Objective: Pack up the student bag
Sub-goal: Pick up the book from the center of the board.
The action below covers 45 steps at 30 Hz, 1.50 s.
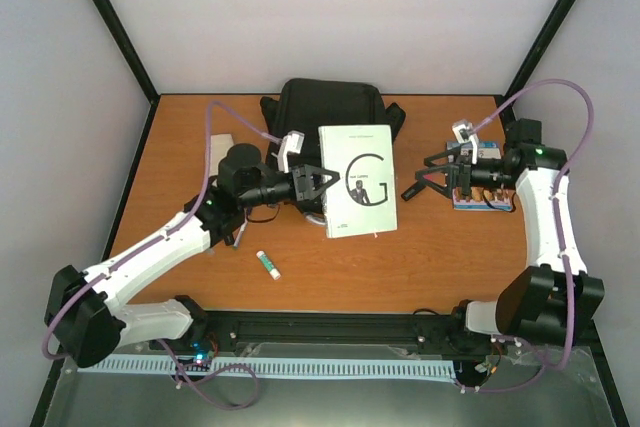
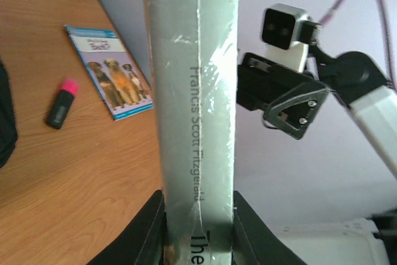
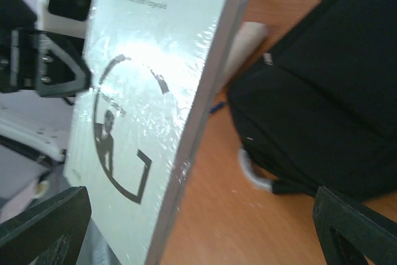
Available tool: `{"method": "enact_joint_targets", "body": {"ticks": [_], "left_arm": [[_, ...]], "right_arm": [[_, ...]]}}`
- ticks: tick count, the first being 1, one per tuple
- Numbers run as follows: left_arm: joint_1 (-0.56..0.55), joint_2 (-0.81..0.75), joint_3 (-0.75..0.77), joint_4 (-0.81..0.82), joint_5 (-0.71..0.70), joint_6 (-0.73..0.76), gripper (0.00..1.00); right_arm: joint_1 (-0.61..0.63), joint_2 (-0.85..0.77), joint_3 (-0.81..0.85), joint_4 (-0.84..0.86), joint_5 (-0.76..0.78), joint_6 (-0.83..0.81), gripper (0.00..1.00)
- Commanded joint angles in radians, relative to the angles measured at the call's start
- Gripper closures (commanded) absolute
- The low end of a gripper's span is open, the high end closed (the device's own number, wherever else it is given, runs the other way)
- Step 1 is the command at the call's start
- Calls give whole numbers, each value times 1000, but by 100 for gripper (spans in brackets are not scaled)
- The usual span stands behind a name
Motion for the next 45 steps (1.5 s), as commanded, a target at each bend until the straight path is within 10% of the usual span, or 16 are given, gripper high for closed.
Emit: {"method": "enact_joint_targets", "body": {"ticks": [1, 12, 28, 33, 39, 45], "left_arm": [[35, -18, 57, 270, 132, -30, 99], [40, 72, 90, 463, 195, -124, 99], [82, 180, 97, 495, 151, -122, 99], [86, 226, 90, 423, 142, -58, 76], [96, 201, 69, 239, 68, 34, 21], [138, 137, 106, -173, -161, 176, 10]], "right_arm": [[79, 37, 27, -51, -223, 2, 0], [193, 29, -34, -29, -314, 28, 12], [207, -90, -139, 212, -422, 339, 73], [201, -78, -127, 215, -386, 342, 91], [127, -24, -102, 173, -316, 294, 97], [42, -12, -162, 175, -144, 226, 97]]}}
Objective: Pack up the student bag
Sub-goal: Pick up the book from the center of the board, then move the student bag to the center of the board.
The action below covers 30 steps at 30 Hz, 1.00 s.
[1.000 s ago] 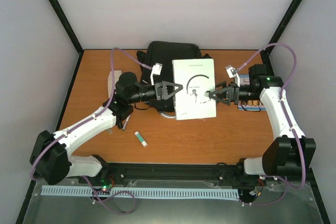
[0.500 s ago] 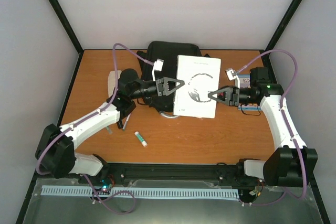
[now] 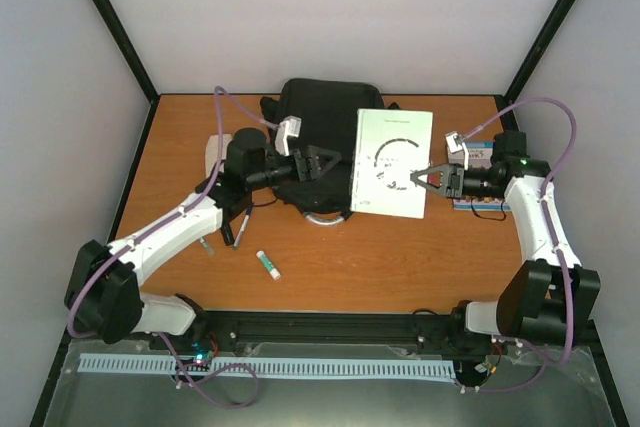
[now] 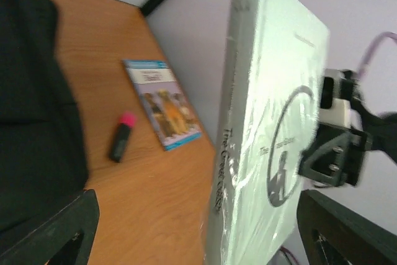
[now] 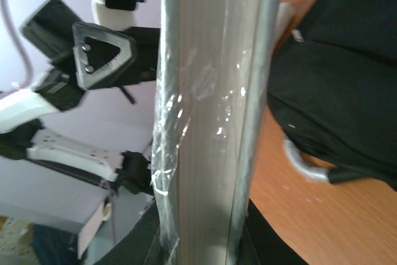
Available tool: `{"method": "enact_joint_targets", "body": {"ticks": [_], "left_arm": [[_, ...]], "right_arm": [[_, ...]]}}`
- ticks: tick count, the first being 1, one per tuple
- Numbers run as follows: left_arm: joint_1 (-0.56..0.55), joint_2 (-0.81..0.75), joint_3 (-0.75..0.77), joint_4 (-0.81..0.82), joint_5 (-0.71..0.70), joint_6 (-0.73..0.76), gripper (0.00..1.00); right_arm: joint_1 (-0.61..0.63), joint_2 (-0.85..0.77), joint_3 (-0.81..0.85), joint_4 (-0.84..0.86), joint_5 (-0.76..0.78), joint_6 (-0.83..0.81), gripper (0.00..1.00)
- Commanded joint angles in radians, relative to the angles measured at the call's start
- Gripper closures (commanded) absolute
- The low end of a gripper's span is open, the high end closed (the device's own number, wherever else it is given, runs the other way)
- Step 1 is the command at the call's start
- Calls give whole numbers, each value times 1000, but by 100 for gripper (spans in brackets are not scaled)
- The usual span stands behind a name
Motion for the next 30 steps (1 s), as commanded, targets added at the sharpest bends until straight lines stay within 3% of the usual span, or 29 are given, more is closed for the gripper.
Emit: {"method": "enact_joint_targets", "body": {"ticks": [1, 5, 9, 15, 23, 28, 30], "left_arm": [[55, -33, 85, -401, -246, 141, 10], [154, 35, 154, -633, -408, 154, 15], [257, 118, 218, -697, -485, 157, 23], [337, 349, 437, -762, -461, 192, 27], [373, 657, 746, -839, -413, 261, 24], [373, 814, 905, -906, -450, 269, 27], [373, 854, 927, -908, -441, 268, 32]], "right_arm": [[-38, -34, -47, 73, 78, -34, 97], [-43, -145, -170, 250, 253, 46, 97], [-43, -246, -222, 348, 410, 89, 97], [-45, -285, -255, 352, 423, 68, 97], [-59, -308, -269, 358, 437, 43, 97], [-78, -313, -270, 351, 418, 36, 97], [-83, -312, -272, 351, 414, 36, 97]]}}
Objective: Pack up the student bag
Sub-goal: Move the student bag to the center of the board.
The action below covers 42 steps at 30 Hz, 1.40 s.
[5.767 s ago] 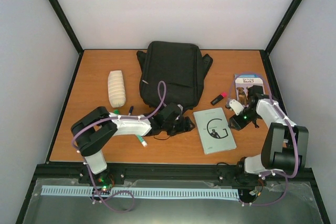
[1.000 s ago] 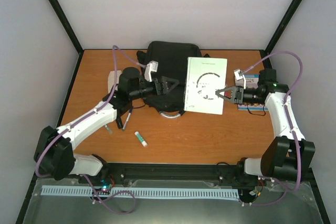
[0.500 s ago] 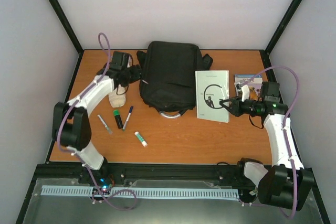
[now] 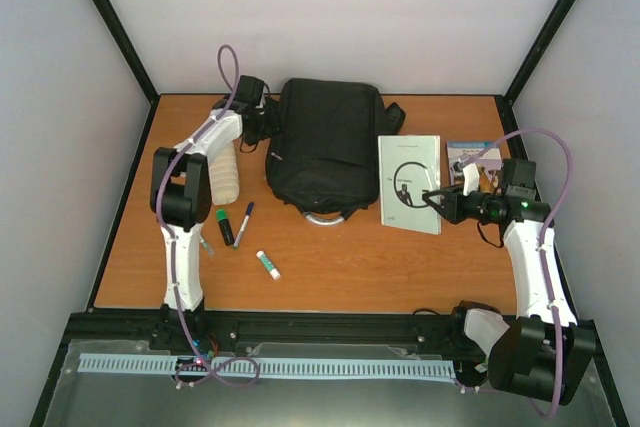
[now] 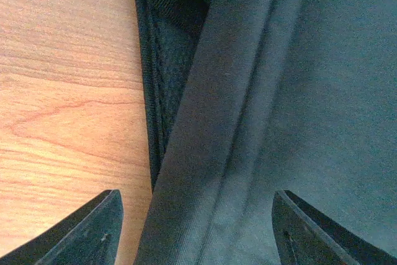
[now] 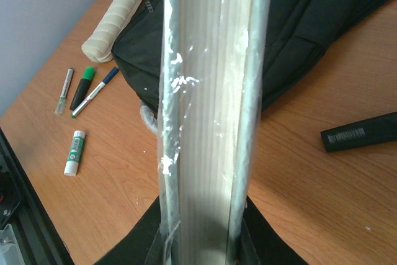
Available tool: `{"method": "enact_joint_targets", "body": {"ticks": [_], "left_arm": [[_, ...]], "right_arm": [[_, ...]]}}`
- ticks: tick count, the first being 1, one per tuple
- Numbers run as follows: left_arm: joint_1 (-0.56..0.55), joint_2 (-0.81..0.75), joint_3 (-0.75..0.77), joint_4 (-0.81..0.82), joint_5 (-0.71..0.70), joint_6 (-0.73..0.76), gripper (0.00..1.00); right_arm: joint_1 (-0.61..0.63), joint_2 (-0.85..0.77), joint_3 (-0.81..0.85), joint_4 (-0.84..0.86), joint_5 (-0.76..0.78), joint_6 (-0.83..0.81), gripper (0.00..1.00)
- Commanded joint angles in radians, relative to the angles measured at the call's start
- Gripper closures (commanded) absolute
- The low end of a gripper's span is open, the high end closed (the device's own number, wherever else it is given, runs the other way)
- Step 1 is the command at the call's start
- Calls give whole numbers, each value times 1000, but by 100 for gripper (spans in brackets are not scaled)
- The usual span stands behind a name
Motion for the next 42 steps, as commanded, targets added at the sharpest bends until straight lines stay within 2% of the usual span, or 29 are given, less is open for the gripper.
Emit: {"method": "enact_joint_targets", "body": {"ticks": [1, 2, 4, 6, 8, 9, 12, 21, 26, 27, 30, 33, 34, 36, 38, 42], "left_arm": [[10, 79, 85, -76, 10, 28, 36], [10, 85, 76, -69, 30, 25, 39], [10, 66, 12, -27, 56, 13, 52], [10, 22, -67, 24, 77, -8, 75], [8, -38, -160, 77, 90, -32, 93], [4, -69, -214, 105, 90, -45, 98], [-8, -172, -364, 190, 96, -77, 99], [-61, -413, -707, 254, 60, -126, 99], [-102, -473, -792, 233, 56, -157, 99], [-106, -487, -810, 236, 57, -170, 96], [-111, -530, -839, 228, 69, -180, 74], [-111, -587, -819, 140, 16, -148, 49], [-111, -612, -812, 92, -9, -131, 44], [-113, -678, -801, 40, -48, -95, 39], [-130, -738, -786, 11, -50, -28, 37], [-318, -770, -693, -76, -116, 178, 37]], "right_arm": [[-18, -35, 9, 71, -82, -25, 97], [-20, -35, 9, 70, -83, -24, 97], [-23, -33, 9, 71, -84, -22, 97], [-25, -31, 8, 71, -86, -21, 97], [-26, -29, 9, 70, -89, -22, 97], [-26, -29, 9, 70, -91, -21, 97], [-27, -28, 10, 68, -94, -24, 97], [-32, -29, 13, 63, -104, -27, 97], [-32, -25, 14, 64, -104, -25, 97], [-33, -24, 14, 64, -102, -24, 97], [-33, -25, 15, 65, -101, -25, 97], [-34, -27, 13, 65, -97, -24, 97], [-35, -29, 12, 65, -96, -23, 97], [-34, -32, 16, 66, -89, -23, 97], [-37, -32, 17, 69, -76, -19, 97], [-38, -26, 19, 86, -32, 7, 97]]}}
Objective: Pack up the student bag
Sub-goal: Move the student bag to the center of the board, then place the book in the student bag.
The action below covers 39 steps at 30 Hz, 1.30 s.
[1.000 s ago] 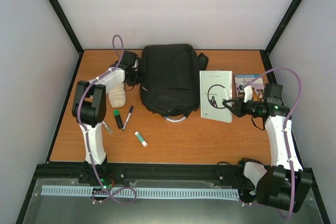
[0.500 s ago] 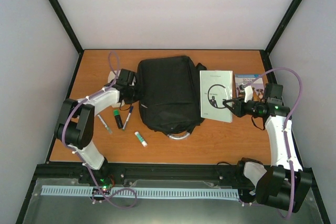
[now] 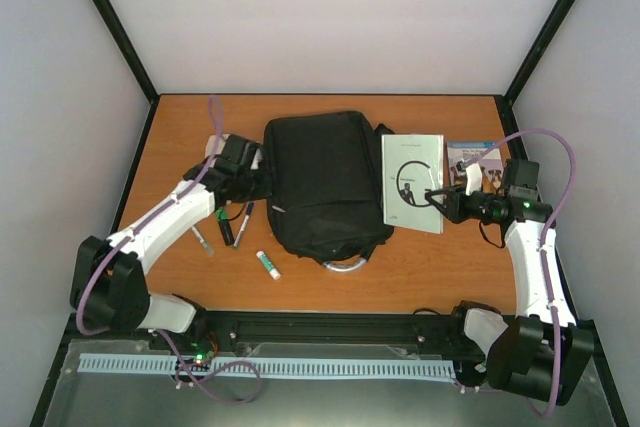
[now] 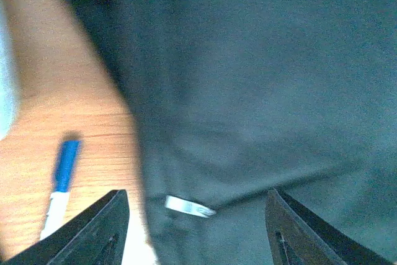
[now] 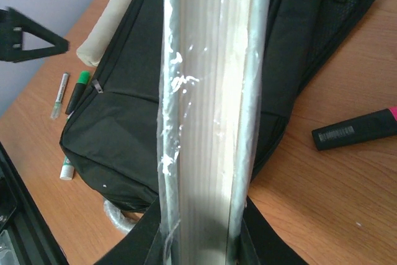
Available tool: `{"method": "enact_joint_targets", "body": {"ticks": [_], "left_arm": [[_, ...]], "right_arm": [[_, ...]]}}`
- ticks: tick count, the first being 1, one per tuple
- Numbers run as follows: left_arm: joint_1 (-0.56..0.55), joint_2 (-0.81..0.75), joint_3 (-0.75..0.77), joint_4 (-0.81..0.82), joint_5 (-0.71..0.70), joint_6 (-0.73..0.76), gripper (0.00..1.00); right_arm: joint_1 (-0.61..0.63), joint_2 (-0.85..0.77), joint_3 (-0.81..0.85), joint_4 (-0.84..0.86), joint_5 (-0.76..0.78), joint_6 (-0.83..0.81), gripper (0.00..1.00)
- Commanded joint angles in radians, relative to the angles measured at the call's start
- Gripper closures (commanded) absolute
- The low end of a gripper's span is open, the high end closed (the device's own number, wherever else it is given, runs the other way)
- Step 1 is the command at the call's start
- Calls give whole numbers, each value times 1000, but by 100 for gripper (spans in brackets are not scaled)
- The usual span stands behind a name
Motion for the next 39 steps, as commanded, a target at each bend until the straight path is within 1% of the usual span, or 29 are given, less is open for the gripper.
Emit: {"method": "enact_joint_targets", "body": {"ticks": [1, 3, 5, 6, 7, 8, 9, 14, 16, 25, 28, 31, 35, 39], "left_arm": [[-219, -11, 146, -141, -106, 245, 37], [-328, 22, 189, -180, -163, 321, 37], [-419, 45, 201, -177, -164, 402, 35], [-458, 60, 205, -177, -161, 434, 32], [-493, 78, 211, -181, -158, 460, 25], [-525, 97, 217, -187, -162, 484, 20], [-553, 121, 224, -195, -173, 503, 18], [-660, 229, 265, -244, -277, 599, 18], [-689, 262, 275, -247, -293, 622, 19], [-706, 351, 296, -205, -349, 683, 20], [-706, 373, 305, -184, -386, 696, 23], [-706, 385, 306, -161, -393, 704, 25], [-708, 386, 306, -136, -367, 713, 27], [-724, 396, 305, -113, -308, 731, 27]], "right_arm": [[-12, -25, 18, 93, -4, 20, 97], [-20, -23, 16, 102, 41, 33, 97], [-33, -21, 16, 108, 65, 48, 97], [-42, -20, 16, 108, 71, 54, 97], [-53, -19, 15, 109, 72, 57, 97], [-64, -19, 15, 109, 72, 58, 97], [-74, -19, 14, 107, 70, 56, 97], [-98, -21, 12, 107, 63, 53, 97], [-101, -23, 12, 106, 63, 53, 97], [-117, -13, 15, 97, 46, 41, 97], [-121, -10, 15, 93, 40, 39, 97], [-123, -9, 15, 93, 39, 38, 97], [-125, -4, 15, 93, 36, 39, 97], [-125, 6, 16, 94, 34, 42, 97]]}}
